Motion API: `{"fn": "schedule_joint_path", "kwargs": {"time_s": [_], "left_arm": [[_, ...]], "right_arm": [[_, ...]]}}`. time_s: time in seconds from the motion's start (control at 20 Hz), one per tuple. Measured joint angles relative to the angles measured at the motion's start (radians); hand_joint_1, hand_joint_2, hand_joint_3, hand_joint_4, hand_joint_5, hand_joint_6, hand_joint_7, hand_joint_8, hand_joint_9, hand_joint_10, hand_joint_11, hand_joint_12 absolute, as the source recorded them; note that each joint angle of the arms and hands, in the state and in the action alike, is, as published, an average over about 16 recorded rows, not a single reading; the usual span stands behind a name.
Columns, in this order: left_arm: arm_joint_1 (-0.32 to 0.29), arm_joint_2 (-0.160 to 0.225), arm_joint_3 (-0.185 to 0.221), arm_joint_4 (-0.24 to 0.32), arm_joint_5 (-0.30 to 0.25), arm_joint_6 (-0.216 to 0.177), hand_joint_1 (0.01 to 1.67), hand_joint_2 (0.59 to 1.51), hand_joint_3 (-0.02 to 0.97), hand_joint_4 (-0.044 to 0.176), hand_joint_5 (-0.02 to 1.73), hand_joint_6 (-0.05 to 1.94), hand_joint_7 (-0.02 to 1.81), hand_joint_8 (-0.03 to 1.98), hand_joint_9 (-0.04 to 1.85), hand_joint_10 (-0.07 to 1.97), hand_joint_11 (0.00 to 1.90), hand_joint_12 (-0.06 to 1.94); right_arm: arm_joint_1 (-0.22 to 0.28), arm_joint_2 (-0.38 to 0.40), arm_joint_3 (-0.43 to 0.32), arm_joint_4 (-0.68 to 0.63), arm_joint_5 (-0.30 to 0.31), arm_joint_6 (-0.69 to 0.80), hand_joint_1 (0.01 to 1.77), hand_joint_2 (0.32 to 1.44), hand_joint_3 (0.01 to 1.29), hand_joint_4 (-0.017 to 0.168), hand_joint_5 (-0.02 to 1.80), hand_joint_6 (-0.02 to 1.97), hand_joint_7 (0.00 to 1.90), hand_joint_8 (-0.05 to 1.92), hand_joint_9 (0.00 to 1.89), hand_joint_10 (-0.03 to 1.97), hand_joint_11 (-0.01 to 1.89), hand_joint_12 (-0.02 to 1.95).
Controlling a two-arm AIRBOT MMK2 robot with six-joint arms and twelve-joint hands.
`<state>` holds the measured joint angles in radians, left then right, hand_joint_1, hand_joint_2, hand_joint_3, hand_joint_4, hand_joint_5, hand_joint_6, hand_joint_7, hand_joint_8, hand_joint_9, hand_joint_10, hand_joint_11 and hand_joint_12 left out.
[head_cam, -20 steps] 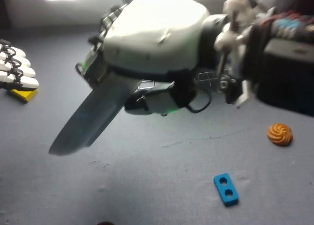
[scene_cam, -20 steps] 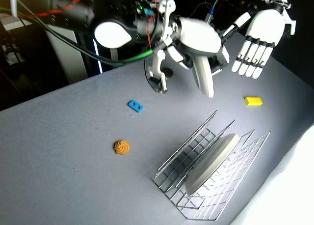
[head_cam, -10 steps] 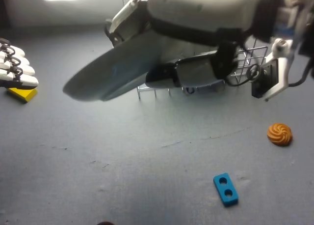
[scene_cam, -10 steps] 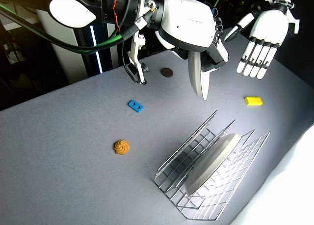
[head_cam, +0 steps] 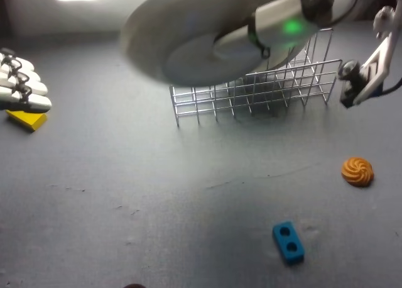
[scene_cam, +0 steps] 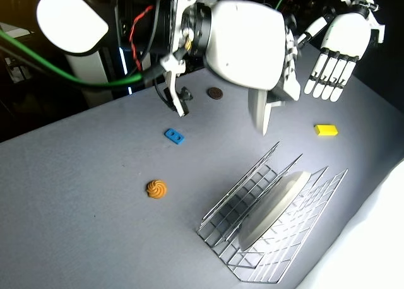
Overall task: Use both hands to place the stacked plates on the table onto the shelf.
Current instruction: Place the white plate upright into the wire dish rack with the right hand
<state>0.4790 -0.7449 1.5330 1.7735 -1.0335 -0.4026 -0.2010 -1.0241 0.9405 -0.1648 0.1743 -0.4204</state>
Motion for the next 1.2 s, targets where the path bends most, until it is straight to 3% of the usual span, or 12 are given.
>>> {"fn": "schedule_joint_path", "kwargs": {"time_s": [0.45, 1.2], "left_arm": [[-0.012, -0.006, 0.001, 0.014, 0.0, -0.008, 0.02, 1.114, 0.014, 0.002, 0.02, 0.01, 0.02, 0.0, 0.02, 0.02, 0.02, 0.01], [-0.028, -0.011, -0.001, 0.032, -0.001, -0.008, 0.02, 1.114, 0.013, 0.001, 0.02, 0.01, 0.03, 0.0, 0.02, 0.02, 0.03, 0.01]], "right_arm": [[0.028, -0.007, 0.091, 0.109, -0.097, 0.031, 1.22, 1.13, 0.01, -0.009, 0.76, 1.06, 0.84, 1.43, 0.78, 1.38, 0.59, 1.62], [-0.043, -0.05, 0.213, 0.138, -0.09, 0.022, 1.23, 1.15, 0.01, -0.009, 0.71, 1.08, 0.82, 1.43, 0.77, 1.39, 0.59, 1.63]]}}
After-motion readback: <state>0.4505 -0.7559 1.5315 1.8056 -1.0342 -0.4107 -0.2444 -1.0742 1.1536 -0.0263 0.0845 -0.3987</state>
